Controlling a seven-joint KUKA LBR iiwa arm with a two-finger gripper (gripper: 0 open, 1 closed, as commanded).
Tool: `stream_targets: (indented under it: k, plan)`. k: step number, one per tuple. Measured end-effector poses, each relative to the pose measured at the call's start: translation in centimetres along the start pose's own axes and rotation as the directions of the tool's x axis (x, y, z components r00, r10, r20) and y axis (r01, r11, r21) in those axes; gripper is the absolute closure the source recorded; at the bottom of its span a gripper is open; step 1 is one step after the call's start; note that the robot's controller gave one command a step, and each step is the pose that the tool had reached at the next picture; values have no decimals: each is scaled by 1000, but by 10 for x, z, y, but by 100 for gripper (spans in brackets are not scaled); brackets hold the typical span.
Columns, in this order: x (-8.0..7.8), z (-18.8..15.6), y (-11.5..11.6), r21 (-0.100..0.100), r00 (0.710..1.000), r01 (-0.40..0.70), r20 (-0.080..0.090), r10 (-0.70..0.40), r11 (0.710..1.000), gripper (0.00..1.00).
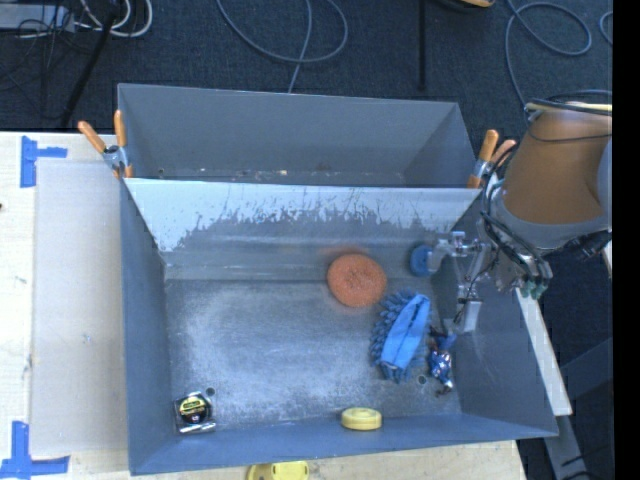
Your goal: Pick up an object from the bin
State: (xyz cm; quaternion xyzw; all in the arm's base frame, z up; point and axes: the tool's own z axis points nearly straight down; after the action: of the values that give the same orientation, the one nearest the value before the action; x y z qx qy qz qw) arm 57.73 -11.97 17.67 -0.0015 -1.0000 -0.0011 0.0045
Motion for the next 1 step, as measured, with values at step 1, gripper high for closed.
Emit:
stream_targets:
  k: [1]
  plan:
    - [-1,-5,0,1,1000,2,7,-2,1000,0]
